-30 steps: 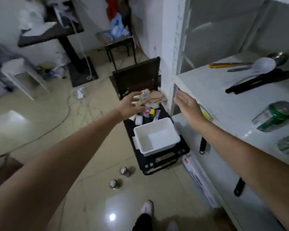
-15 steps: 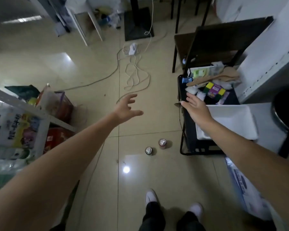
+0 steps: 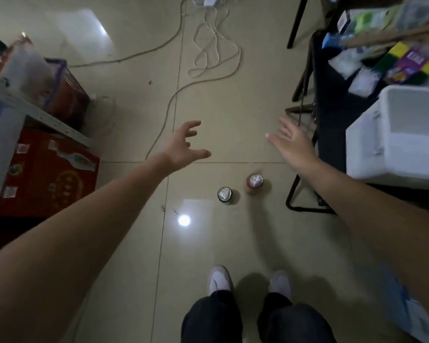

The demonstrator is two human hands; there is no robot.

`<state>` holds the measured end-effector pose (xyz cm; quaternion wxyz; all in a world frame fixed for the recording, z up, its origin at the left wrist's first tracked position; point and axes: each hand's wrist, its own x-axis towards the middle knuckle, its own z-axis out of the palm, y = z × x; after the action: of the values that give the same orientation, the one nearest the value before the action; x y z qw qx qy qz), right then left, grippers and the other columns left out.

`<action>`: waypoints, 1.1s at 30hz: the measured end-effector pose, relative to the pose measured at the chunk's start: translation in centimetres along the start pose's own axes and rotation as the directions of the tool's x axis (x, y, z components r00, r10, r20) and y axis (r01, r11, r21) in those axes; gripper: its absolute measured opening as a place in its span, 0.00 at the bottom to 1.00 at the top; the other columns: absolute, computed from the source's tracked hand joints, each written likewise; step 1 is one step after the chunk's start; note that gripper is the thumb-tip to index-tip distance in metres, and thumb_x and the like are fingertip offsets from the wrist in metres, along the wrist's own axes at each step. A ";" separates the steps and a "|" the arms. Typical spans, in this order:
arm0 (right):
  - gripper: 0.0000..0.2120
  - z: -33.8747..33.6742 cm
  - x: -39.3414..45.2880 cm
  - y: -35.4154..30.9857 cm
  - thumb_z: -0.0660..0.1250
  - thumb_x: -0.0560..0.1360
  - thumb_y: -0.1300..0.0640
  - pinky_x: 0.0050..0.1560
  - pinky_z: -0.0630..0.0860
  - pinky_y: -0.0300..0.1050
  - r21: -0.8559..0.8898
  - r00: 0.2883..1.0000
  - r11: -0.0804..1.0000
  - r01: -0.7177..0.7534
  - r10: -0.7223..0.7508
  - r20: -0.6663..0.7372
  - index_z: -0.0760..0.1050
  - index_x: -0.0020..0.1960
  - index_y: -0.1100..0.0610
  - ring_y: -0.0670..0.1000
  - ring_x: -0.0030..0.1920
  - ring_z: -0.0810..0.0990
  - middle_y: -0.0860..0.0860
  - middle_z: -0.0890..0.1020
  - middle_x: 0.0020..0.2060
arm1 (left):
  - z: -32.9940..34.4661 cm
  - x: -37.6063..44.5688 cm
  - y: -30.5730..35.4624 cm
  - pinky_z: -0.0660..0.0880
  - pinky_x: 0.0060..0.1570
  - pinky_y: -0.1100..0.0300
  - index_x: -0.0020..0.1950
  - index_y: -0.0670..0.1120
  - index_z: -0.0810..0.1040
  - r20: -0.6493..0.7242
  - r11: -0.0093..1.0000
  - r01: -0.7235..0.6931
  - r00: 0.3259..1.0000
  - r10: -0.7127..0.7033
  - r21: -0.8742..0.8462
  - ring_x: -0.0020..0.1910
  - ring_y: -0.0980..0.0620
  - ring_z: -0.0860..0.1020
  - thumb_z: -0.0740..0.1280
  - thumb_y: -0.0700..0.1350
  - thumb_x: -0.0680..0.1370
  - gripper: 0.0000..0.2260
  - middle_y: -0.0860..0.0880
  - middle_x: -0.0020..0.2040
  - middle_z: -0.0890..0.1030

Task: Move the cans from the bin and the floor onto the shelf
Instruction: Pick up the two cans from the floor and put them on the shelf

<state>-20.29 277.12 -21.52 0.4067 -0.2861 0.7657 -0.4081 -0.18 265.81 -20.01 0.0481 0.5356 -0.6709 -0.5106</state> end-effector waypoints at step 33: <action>0.33 11.8 15.3 35.9 0.79 0.57 0.56 0.50 0.68 0.37 -0.252 0.969 0.942 0.221 -0.242 -0.057 0.71 0.59 0.51 0.46 0.50 0.75 0.45 0.77 0.47 | 25.3 18.0 -33.3 0.67 0.34 0.80 0.61 0.48 0.72 -0.133 0.988 -0.114 0.983 0.127 0.104 0.47 0.53 0.75 0.77 0.39 0.59 0.32 0.54 0.47 0.77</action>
<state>-21.76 278.81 -62.22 0.2839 -0.4038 0.7880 -0.3679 -0.95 271.21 -65.18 0.1000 0.5301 -0.7208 -0.4353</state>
